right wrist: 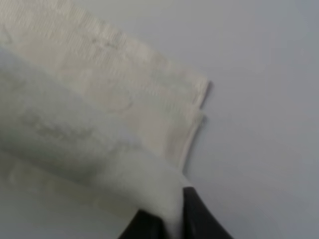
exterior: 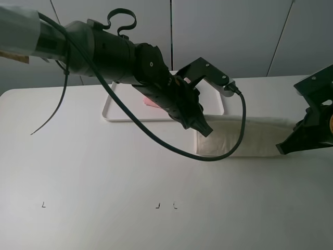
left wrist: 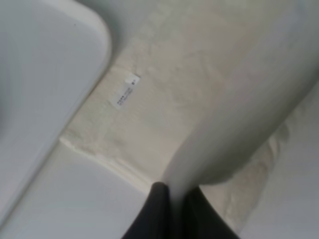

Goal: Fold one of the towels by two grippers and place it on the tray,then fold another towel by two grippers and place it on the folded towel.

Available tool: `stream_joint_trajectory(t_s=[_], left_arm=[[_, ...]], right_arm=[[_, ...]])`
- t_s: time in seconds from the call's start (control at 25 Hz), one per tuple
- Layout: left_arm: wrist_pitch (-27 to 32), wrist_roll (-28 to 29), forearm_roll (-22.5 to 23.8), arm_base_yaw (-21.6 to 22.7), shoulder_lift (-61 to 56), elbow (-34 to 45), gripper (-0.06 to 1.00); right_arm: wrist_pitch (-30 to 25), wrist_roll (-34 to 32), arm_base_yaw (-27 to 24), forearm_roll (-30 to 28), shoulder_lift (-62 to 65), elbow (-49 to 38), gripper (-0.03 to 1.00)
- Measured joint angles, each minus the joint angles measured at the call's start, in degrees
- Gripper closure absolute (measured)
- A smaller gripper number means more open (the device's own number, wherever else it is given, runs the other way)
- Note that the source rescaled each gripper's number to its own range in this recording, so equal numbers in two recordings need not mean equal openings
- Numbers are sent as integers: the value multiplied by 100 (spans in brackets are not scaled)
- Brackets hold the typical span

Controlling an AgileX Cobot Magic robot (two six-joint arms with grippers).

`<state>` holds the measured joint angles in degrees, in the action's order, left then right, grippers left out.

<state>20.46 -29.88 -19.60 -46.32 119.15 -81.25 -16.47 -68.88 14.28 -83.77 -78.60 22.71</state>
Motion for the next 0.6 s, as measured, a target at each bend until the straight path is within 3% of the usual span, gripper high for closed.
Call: stream_joint_trajectory(t_s=[0.08, 0.16, 0.24, 0.28, 0.36, 0.4, 0.6], left_arm=[[-36, 66, 0, 54, 0, 0, 90], [-41, 118, 0, 95, 0, 0, 79], [-51, 252, 0, 146, 0, 0, 54], [-56, 406, 0, 160, 0, 0, 40], [-56, 761, 11, 173, 0, 0, 6], [-56, 846, 11, 173, 0, 0, 0], [166, 1222, 11, 173, 0, 0, -4]], right_arm=[[79, -209, 0, -311, -168, 49, 71], [133, -529, 0, -614, -281, 108, 44], [-64, -1022, 0, -831, -353, 204, 12], [-243, -1279, 0, -857, -361, 254, 4], [-469, -1564, -4, -857, -365, 344, -2], [-483, -1618, -4, -839, -375, 383, -3], [-306, -1404, -4, 21, -375, 545, -3]])
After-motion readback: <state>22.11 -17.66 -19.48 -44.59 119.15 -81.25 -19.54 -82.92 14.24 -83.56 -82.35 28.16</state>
